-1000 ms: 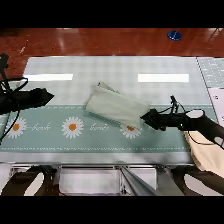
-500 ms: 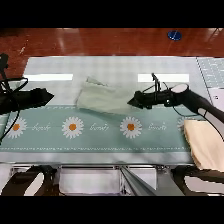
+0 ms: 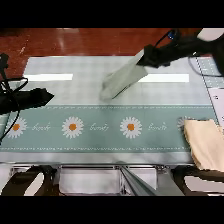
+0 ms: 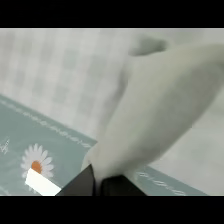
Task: Fold the shirts.
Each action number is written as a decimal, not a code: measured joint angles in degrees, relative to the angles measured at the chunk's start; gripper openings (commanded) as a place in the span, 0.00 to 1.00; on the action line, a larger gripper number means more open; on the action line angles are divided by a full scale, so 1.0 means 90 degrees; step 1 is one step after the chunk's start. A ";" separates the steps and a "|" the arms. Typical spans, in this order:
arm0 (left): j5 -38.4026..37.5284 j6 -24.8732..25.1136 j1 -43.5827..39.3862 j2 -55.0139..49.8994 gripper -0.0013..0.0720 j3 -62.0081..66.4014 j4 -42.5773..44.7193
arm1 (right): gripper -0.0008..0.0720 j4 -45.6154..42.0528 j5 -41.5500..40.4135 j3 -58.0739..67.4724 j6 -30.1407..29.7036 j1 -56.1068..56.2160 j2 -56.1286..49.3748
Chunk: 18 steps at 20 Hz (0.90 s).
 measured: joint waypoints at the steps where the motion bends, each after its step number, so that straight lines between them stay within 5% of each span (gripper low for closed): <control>1: 0.0000 0.0000 0.0000 0.0000 0.04 0.0000 0.0002 | 0.04 -0.0168 0.0199 0.0289 0.0158 -0.0177 0.0061; 12: 0.0000 0.0000 0.0000 0.0000 0.04 0.0000 -0.0005 | 0.03 -0.1666 0.2402 0.1054 0.1911 -0.3461 0.1586; 18: 0.0056 0.0000 0.0000 0.0000 0.04 0.0000 -0.0005 | 0.04 -0.2297 0.2737 -0.0374 0.2166 -0.5280 0.3101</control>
